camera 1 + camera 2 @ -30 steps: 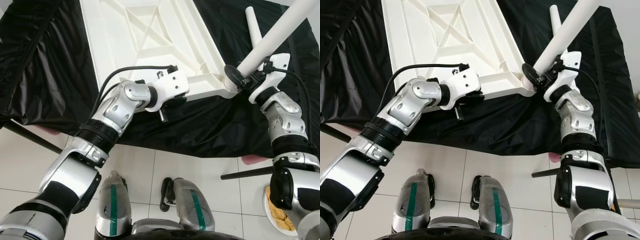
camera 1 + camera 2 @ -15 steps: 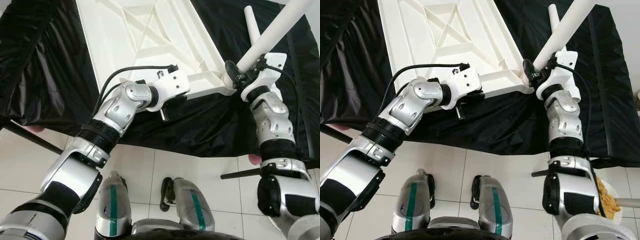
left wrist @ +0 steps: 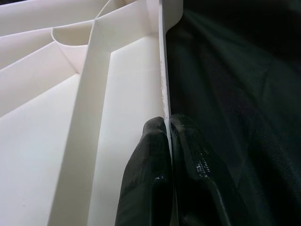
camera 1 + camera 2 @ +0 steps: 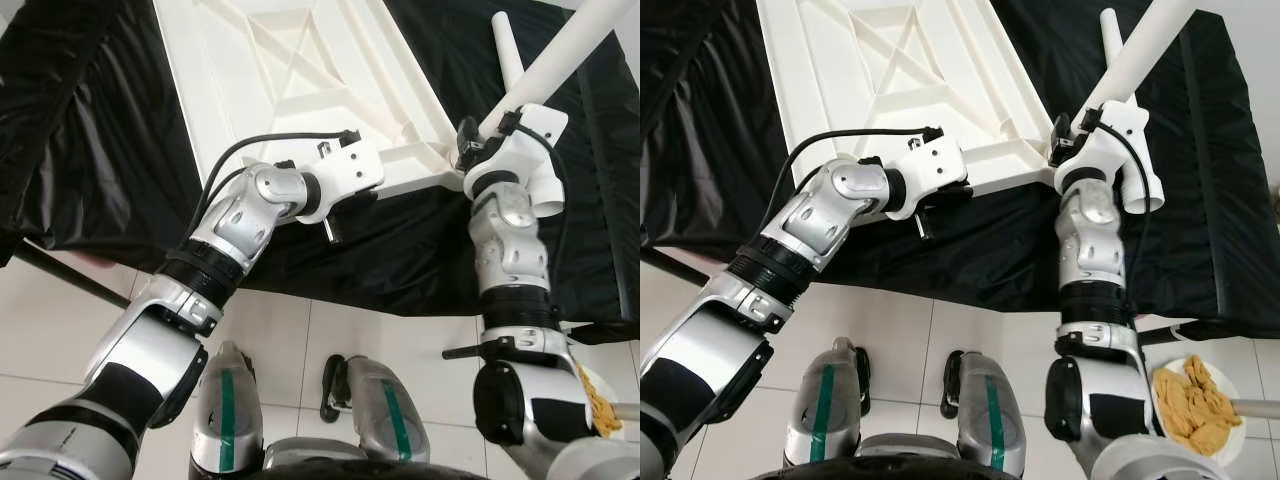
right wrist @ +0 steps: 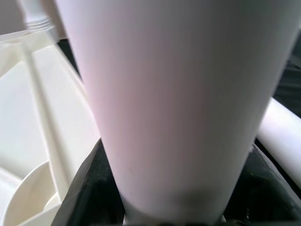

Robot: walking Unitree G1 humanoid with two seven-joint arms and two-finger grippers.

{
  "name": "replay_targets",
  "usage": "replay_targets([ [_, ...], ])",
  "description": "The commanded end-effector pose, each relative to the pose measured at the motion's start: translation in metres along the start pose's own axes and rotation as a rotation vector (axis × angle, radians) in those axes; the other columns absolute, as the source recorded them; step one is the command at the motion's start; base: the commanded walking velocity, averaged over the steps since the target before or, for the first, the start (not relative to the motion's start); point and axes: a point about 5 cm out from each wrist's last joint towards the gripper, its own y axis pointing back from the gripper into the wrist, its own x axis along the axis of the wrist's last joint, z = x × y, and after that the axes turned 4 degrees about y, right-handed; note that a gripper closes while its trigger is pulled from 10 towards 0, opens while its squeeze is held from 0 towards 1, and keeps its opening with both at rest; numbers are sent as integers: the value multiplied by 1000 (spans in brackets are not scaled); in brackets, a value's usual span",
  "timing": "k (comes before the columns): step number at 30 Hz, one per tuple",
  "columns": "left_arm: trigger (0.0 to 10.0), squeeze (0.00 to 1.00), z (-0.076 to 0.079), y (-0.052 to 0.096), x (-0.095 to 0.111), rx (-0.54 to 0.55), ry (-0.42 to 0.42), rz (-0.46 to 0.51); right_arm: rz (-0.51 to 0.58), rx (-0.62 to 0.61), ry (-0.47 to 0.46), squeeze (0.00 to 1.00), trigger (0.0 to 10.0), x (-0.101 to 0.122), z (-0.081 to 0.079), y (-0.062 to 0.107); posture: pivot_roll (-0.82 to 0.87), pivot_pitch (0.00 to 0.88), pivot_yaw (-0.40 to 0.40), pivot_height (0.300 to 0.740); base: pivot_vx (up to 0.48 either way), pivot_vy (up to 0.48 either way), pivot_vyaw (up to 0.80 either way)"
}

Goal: Building children table

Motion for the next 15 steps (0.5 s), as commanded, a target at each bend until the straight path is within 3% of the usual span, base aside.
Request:
replay_targets([
  [1,10000,0,5,-1,-5,-27,5,-6,-4,-176,1,0,10000,0,26,2,67,19,-93,740,0,0,0],
  [7,10000,0,7,-2,-5,-35,3,-5,-9,-311,-18,0,10000,2,17,10,69,4,-93,740,0,0,0],
  [15,10000,0,8,-2,-6,-37,-1,-8,-16,-319,-12,0,10000,2,13,11,75,0,-91,740,0,0,0],
])
